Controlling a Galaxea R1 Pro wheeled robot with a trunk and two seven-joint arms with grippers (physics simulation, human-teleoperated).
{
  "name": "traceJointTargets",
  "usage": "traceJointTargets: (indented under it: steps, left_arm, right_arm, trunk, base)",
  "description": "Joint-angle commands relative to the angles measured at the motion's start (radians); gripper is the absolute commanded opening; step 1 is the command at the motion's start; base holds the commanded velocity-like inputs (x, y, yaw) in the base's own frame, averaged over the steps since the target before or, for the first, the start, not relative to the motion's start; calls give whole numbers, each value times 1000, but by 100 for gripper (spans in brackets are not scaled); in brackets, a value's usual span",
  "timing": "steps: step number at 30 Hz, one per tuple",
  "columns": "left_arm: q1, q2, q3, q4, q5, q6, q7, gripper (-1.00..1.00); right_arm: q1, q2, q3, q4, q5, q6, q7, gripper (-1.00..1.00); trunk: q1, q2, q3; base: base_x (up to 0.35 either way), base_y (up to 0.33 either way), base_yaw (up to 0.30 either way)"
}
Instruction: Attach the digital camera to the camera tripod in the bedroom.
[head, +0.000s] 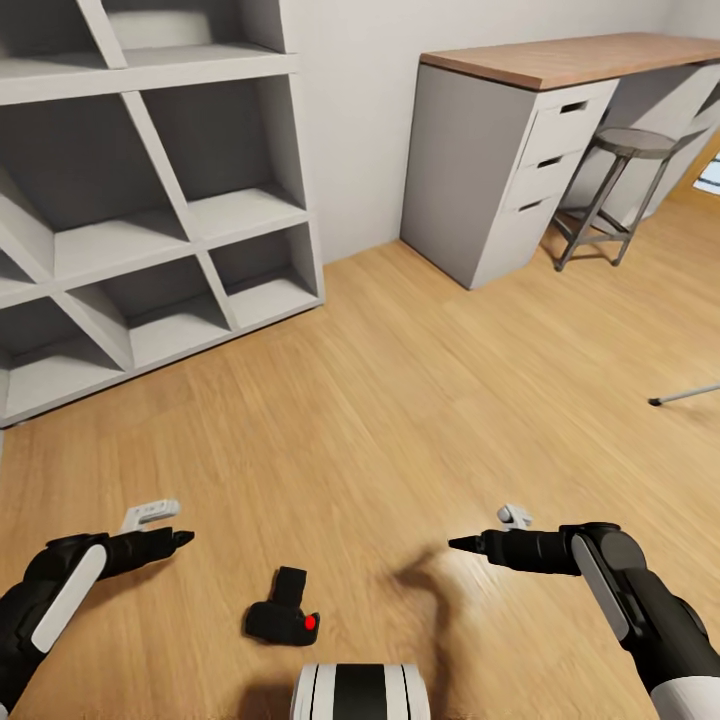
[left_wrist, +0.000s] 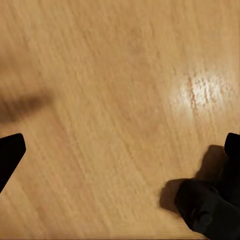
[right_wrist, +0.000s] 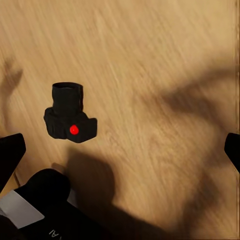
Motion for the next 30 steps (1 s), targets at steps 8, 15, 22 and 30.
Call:
traceJointTargets:
  steps: [8, 15, 22, 30]
  left_arm:
    - [6, 54, -3, -1, -2, 3, -138, 100]
    - [7, 84, -3, -35, -2, 7, -258, 100]
    - [7, 88, -3, -55, -1, 8, -278, 100]
    - [7, 89, -8, -54, -1, 8, -282, 100]
  right_arm:
    - [-1, -1, -2, 0, 1, 5, -15, 100]
    - [-1, -1, -2, 0, 1, 6, -17, 100]
    - [0, -1, -1, 0, 2, 5, -18, 100]
    - [-1, -1, -1, 0, 3, 7, -15, 100]
  trunk:
    - [3, -2, -32]
    - [7, -4, -59]
    - [10, -5, -86]
    - [13, -7, -117]
  base:
    - [0, 0, 0]
    - [0, 0, 0]
    - [0, 0, 0]
    - [0, 0, 0]
